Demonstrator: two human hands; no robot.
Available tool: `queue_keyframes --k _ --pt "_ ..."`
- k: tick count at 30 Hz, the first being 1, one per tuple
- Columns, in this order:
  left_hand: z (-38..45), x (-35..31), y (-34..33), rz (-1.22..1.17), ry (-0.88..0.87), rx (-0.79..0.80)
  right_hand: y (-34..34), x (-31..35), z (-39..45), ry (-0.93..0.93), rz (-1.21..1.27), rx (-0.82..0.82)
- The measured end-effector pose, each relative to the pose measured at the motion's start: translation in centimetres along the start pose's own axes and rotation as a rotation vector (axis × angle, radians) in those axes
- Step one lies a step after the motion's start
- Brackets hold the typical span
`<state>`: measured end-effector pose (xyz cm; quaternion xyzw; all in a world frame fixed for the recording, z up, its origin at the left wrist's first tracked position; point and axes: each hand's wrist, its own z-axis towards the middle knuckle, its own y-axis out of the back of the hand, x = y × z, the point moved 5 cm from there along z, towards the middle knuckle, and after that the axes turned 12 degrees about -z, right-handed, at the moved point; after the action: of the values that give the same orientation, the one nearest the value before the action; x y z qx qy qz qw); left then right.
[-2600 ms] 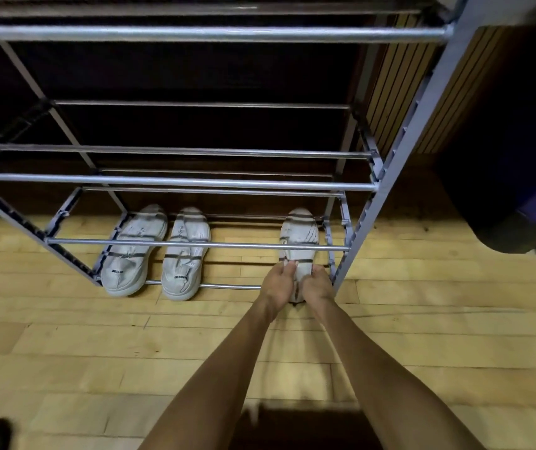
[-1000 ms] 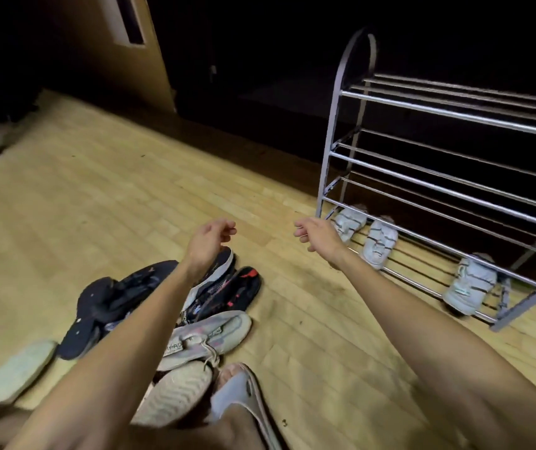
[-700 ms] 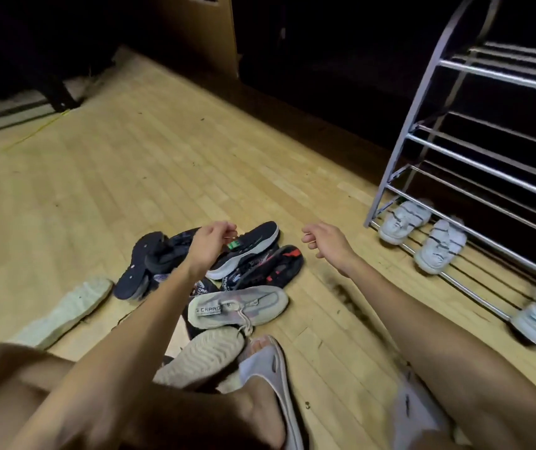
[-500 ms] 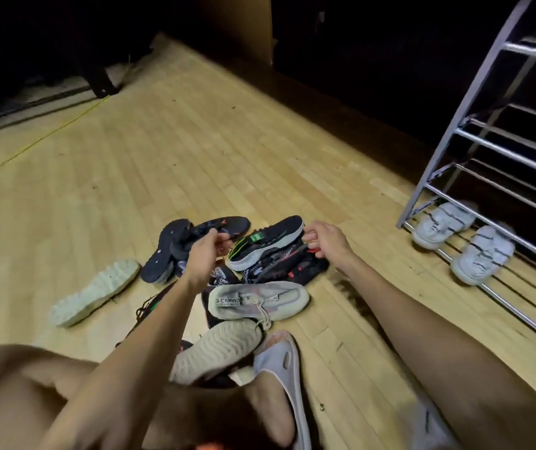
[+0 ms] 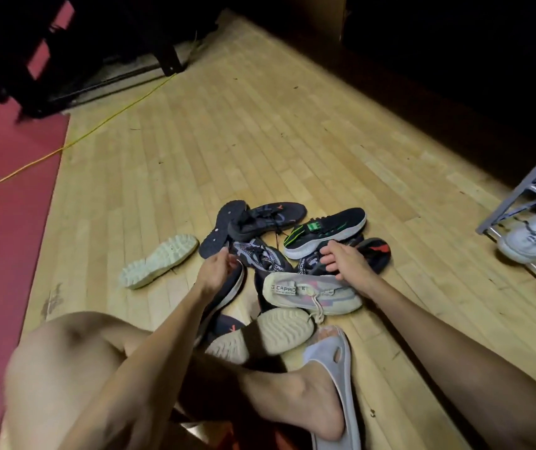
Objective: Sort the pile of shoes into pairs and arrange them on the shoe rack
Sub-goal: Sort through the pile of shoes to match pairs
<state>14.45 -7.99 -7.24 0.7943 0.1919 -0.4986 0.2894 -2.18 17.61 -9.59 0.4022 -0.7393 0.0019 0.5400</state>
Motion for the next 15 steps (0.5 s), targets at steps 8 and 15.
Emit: queue_keyframes --k 8,15 --pt "0.2 2.8 0.6 0.125 0.041 0.010 -1.9 0.7 -1.0 -0.035 0.050 0.024" --pt "-0.8 4.4 -2.5 0.080 0.193 0.147 -2.6 -1.4 -1.5 -0.068 0.013 0.054"
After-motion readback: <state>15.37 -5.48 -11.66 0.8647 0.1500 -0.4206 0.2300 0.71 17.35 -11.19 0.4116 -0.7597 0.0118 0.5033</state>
